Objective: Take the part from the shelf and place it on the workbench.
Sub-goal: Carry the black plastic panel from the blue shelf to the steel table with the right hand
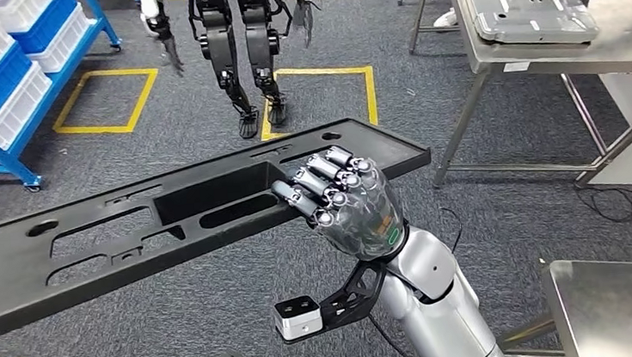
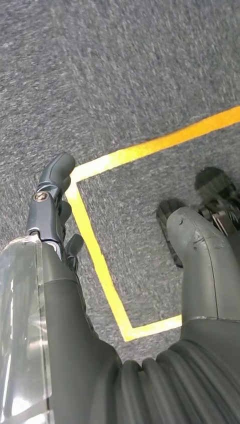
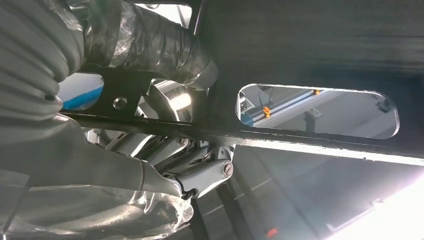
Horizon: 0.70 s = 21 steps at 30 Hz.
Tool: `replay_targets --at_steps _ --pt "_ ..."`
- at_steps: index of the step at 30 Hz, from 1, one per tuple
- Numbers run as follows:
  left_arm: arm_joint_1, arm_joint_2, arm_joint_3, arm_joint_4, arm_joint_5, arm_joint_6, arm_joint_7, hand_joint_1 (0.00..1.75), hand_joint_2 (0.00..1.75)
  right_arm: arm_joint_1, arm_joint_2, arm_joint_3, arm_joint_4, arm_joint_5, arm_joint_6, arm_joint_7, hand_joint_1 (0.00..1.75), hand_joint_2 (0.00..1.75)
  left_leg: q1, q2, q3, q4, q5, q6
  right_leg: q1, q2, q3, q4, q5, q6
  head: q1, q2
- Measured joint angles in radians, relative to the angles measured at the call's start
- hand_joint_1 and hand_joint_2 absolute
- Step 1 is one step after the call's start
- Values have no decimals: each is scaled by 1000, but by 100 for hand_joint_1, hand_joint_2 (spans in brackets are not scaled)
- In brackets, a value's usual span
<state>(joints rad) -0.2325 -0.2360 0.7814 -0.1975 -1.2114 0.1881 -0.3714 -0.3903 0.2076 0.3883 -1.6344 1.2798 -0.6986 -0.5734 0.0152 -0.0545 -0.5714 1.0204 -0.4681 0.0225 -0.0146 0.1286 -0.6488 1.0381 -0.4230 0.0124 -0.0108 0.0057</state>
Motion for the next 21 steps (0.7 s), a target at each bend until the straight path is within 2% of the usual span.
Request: replay_targets --at_steps 1,3,4,5,6,7,8,10,11,12,13,14,15,17,19,20,21 --pt "-2 -1 0 0 0 0 0 0 175 -1 -1 0 0 0 0 0 175 175 2 13 3 -8 6 6 3 -24 -6 11 -9 4 1 0" --pt "-3 -3 0 0 -1 0 0 0 175 -3 -2 0 0 0 0 0 175 175 2 40 6 -20 13 14 6 -90 -40 90 -60 9 2 0" --pt "-1 -3 0 0 -1 -1 0 0 175 -3 -2 0 1 0 0 0 175 175 1 54 5 -20 13 16 5 -110 -68 152 -93 10 3 0" --pt "2 -2 0 0 -1 -1 0 0 175 -4 -3 0 2 0 0 0 175 175 -1 69 4 -20 12 17 4 -118 -93 209 -116 12 3 0" --pt "4 -2 0 0 -1 -1 0 0 175 -3 -4 0 3 0 0 0 175 175 -1 84 4 -18 11 17 3 -122 -106 241 -123 12 3 0" --pt "5 -2 0 0 -1 -1 0 0 175 -3 -5 0 4 0 0 0 175 175 -2 98 3 -17 9 17 2 -126 -101 238 -112 13 3 0" --pt "4 -2 0 0 -1 -1 0 0 175 -3 -6 0 5 0 0 0 175 175 -2 111 4 -15 7 15 2 -132 -76 196 -86 11 3 0" --pt "2 -3 0 0 -1 -1 0 0 175 -4 -6 0 5 0 0 1 175 175 -5 132 6 -9 0 9 9 -172 -3 69 -37 5 3 0" --pt "1 -3 0 0 -1 -1 0 0 175 -5 -6 0 5 0 0 3 175 175 -8 141 7 -6 -4 5 13 -190 21 23 -26 0 3 0" --pt "1 -3 0 0 -1 -1 0 0 175 -7 -6 1 5 0 0 8 175 175 -10 150 8 -4 -7 0 18 -201 32 0 -25 -5 3 0" --pt "1 -3 0 0 -1 -1 0 0 175 -8 -6 1 5 0 0 13 175 175 -13 161 10 -4 -9 -5 23 -198 32 -5 -28 -9 2 0" --pt "0 -4 0 0 -1 -1 0 0 175 -8 -7 2 5 0 0 18 175 175 -13 171 13 -4 -11 -9 21 -184 31 -6 -26 -14 2 0" --pt "0 -4 0 0 -1 0 0 0 175 -9 -7 2 4 0 0 23 175 175 -11 171 14 -1 -16 -15 19 -172 32 -9 -24 -19 2 0" --pt "-2 -4 -1 0 0 0 -1 0 175 -10 -8 4 3 0 0 28 175 175 -7 133 0 43 -52 -24 12 -149 35 -16 -18 -31 2 0" --pt "1 -4 -1 0 0 1 -1 0 175 -11 -8 6 3 -1 0 30 175 175 -4 82 -52 160 -115 -29 11 -125 35 -16 -16 -37 2 0" --pt "4 -4 0 0 0 1 -1 0 175 -10 -8 7 3 -2 0 30 175 175 -4 72 -82 223 -137 -30 11 -111 35 -15 -15 -39 2 0" --pt "6 -4 0 0 1 2 -1 0 175 -9 -8 8 3 -2 0 30 175 175 -4 67 -105 265 -144 -30 12 -96 34 -13 -15 -39 2 0"
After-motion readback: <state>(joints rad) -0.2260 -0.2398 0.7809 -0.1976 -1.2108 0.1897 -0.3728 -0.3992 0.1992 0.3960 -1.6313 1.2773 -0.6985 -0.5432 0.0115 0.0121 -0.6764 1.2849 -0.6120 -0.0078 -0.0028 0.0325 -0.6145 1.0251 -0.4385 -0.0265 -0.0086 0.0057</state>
